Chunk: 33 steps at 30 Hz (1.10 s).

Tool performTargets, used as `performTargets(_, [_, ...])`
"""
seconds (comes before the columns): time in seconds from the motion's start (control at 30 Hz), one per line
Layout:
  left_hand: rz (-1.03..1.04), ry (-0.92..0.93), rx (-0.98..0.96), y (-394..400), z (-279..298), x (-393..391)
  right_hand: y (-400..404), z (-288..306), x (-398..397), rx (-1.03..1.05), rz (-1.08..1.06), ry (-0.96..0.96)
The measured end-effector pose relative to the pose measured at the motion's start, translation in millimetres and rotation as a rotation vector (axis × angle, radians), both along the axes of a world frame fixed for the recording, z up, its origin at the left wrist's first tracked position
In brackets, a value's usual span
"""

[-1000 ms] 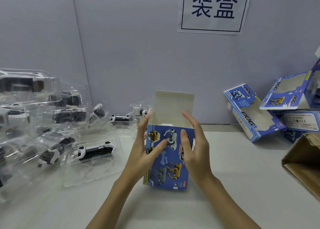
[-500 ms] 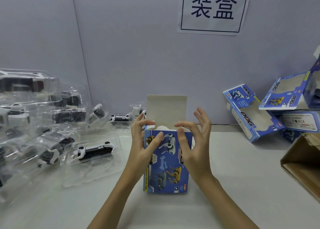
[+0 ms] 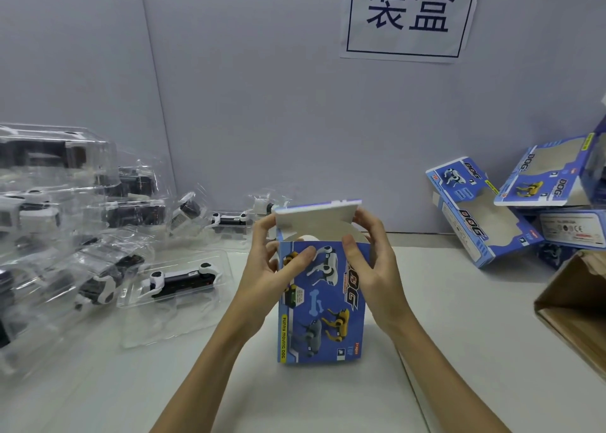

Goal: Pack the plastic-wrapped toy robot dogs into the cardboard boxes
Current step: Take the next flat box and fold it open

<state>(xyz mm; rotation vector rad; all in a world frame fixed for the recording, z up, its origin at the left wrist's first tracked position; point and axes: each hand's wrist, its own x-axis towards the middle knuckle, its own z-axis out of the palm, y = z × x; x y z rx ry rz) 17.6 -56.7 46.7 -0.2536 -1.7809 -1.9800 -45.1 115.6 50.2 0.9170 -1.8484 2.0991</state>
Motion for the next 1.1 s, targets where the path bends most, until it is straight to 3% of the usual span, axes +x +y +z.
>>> performTargets(0.23, [0.113,0.179,-0.098,0.0,-5.4,-4.5,-3.6,-12.2,6.3,-0.031,0.024,0.053])
performTargets(0.43, [0.081,0.142,-0.079,3.7,-5.0,-0.4,-7.8,-15.2,5.2,-0.093,0.113,-0.028])
performTargets(0.6, [0.121,0.074,-0.168,2.4,-8.4,-2.9,-11.5,-17.7,4.4,-0.037,-0.087,0.055])
performTargets(0.73, [0.153,0.085,-0.063,2.6,-10.7,-7.1,-14.1,-20.8,1.4,-0.052,-0.229,0.160])
performTargets(0.8, [0.304,0.225,-0.204,3.0,-11.8,-8.8,-12.9,-22.2,-1.8,0.039,-0.246,0.263])
performTargets(0.87, [0.465,0.361,-0.506,0.7,-14.4,-12.2,-11.2,-23.1,-2.7,0.124,-0.228,0.355])
performTargets(0.93, [0.511,0.391,-0.703,0.9,-14.7,-12.7,-9.4,-23.2,-5.3,0.195,-0.242,0.376])
performTargets(1.03, [0.503,0.415,-0.771,4.5,-15.6,-9.8,-6.3,-25.2,-11.2,0.234,-0.305,0.271])
performTargets(1.1, [0.398,0.447,-0.830,7.0,-17.9,-6.6,-4.8,-24.8,-13.5,0.122,-0.259,0.087])
